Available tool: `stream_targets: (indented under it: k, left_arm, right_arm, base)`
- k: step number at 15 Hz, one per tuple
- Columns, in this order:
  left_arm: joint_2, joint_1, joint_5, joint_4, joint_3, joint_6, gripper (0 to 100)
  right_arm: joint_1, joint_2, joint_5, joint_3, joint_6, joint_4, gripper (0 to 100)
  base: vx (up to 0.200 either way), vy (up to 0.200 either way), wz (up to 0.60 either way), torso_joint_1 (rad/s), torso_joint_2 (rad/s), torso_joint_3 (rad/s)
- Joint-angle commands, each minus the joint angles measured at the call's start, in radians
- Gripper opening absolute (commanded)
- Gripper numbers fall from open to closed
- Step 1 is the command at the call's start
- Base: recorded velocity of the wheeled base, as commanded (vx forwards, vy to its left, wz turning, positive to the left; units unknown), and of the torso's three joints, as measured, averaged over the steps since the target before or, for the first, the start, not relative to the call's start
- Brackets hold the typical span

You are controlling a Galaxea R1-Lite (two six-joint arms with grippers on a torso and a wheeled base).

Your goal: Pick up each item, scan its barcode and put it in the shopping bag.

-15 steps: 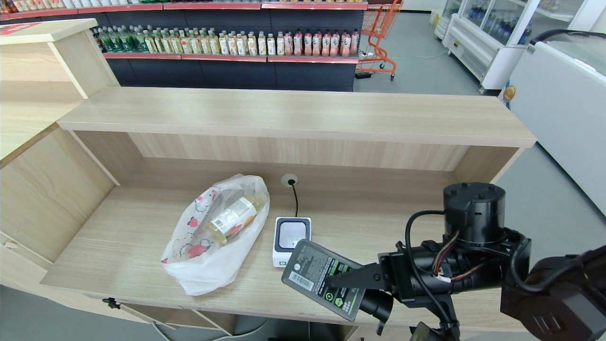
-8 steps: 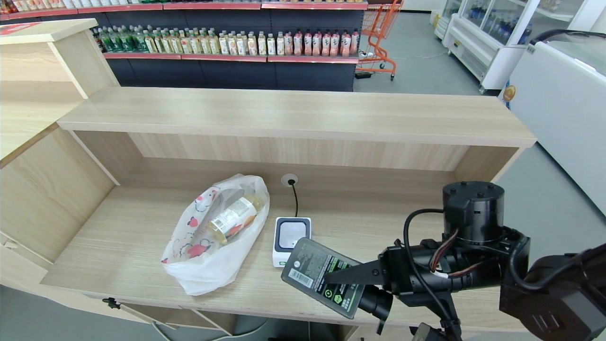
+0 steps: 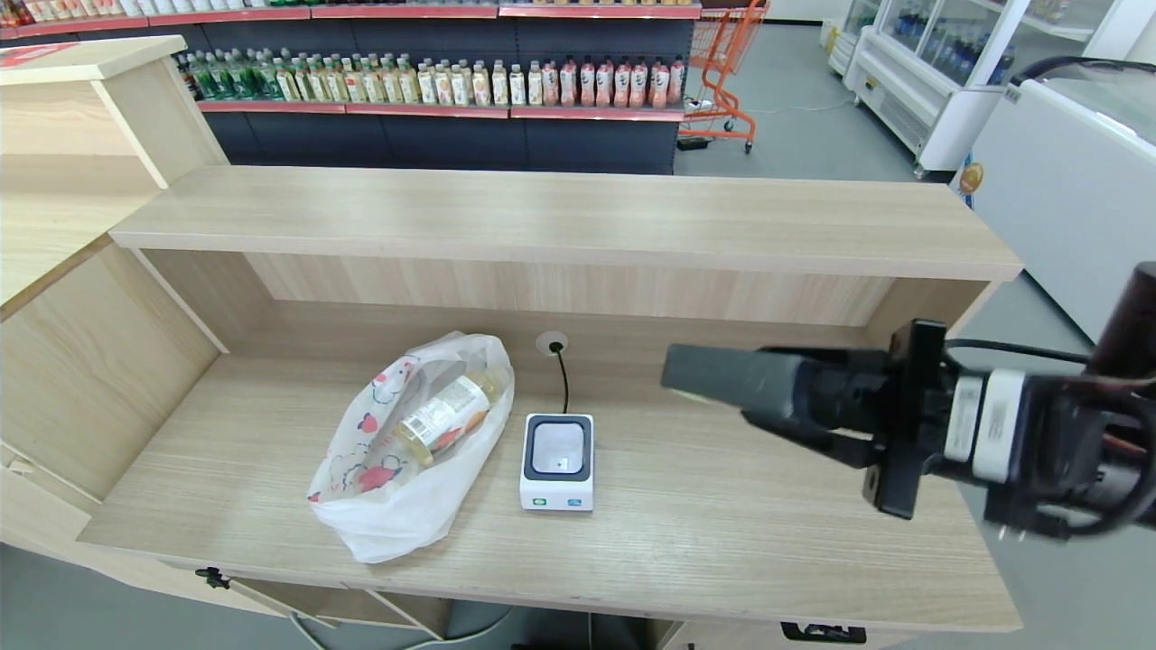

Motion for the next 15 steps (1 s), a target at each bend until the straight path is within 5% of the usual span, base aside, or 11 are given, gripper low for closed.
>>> stream_targets:
  k: [1,2,3,6,15]
  left_arm:
    - [0.002,0.0,0.0,0.0,0.0,0.0,100]
    - [0.002,0.0,0.0,0.0,0.0,0.0,100]
    - [0.0,0.001,0.0,0.0,0.0,0.0,100]
    - [0.002,0.0,0.0,0.0,0.0,0.0,100]
    - [0.002,0.0,0.0,0.0,0.0,-0.006,100]
  right_arm:
    - [-0.215,-0.151,-0.163,0.074,0.531,0.055,0]
    - [-0.218,-0.151,-0.163,0.077,0.568,0.061,0]
    - [-0.232,-0.136,-0.172,0.102,0.905,0.156,0]
    - [-0.22,-0.049,-0.166,0.073,1.247,0.263,0]
    - [-0.227,0.08,-0.092,0.065,1.439,0.263,0]
  base:
    - [0.0,0.0,0.0,0.0,0.0,0.0]
    - [0.0,0.0,0.0,0.0,0.0,0.0]
    - [0.0,0.0,0.0,0.0,0.0,0.0]
    - [0.0,0.0,0.0,0.0,0.0,0.0]
    - [0.0,0.0,0.0,0.0,0.0,0.0]
